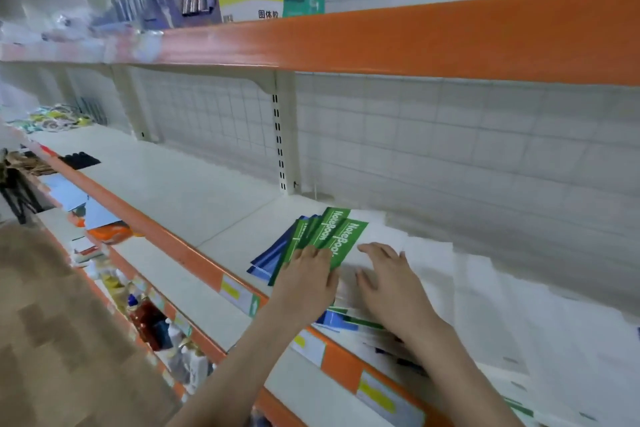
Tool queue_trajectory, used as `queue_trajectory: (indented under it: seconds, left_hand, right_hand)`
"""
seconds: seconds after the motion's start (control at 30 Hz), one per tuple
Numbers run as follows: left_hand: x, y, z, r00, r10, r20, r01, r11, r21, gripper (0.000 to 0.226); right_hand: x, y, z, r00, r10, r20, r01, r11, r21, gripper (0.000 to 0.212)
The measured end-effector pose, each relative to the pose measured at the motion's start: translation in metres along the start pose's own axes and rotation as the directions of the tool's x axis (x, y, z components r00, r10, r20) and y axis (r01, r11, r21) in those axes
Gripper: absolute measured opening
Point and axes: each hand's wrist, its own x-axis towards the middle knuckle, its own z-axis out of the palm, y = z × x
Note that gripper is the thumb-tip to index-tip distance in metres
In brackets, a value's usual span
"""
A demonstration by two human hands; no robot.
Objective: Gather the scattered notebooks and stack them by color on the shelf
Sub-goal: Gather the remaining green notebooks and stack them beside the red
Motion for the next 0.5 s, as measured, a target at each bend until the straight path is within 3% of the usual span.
queue_trajectory:
  seconds: [0.13,0.3,0.5]
  left_hand:
    - [0.031,-0.013,0.007,0.997,0.022,0.069,-0.025,0.999,0.039,0.047]
    - [0.058,-0.021,0.017,0.982,0.004,0.189,-0.022,0.995,0.096,0.074]
    - [0.08,-0.024,0.022,0.98,0.024,0.196,-0.036,0.998,0.059,0.08]
  right_hand:
    - [0.018,0.001,0.009,0.997,0.073,-0.024,-0.074,0.997,-0.032,0.046]
    - [0.033,0.004,0.017,0.988,0.151,-0.029,-0.152,0.986,-0.062,0.047]
    - [0.045,0.003,0.026,0.978,0.201,-0.045,-0.205,0.975,-0.087,0.048]
